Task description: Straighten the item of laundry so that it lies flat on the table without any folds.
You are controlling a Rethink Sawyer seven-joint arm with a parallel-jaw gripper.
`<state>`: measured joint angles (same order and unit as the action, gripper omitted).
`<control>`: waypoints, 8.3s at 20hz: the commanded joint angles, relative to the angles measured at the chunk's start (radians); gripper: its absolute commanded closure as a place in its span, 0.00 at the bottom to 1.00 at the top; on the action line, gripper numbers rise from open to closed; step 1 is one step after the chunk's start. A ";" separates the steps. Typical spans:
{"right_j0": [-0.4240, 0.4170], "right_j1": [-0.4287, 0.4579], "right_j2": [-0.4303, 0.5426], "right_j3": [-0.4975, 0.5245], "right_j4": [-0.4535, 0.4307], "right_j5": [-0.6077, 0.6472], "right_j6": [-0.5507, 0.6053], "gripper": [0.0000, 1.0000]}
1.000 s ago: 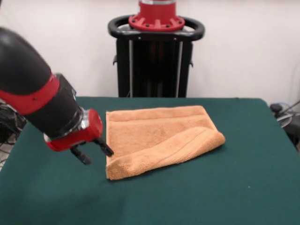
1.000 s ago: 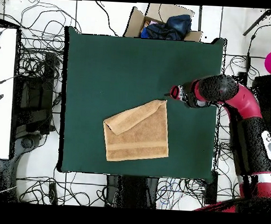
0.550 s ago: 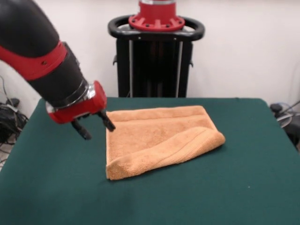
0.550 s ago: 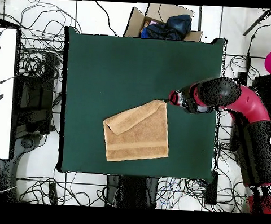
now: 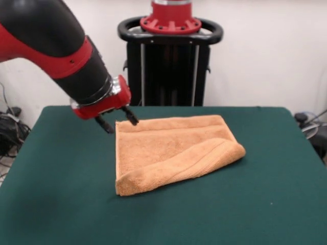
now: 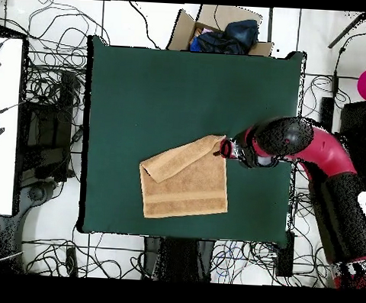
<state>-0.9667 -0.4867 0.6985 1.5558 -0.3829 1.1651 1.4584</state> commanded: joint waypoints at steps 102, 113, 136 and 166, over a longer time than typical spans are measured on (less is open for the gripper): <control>-0.067 0.281 -0.106 0.242 0.131 -0.547 0.023 0.00; -0.084 0.325 -0.098 0.248 0.177 -0.534 0.057 0.00; -0.164 0.433 -0.022 0.276 0.197 -0.597 0.023 0.00; -0.047 0.188 -0.084 0.351 0.221 -0.646 0.232 0.00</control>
<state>-1.0698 -0.2096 0.6687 1.9367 -0.2269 0.5798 1.4584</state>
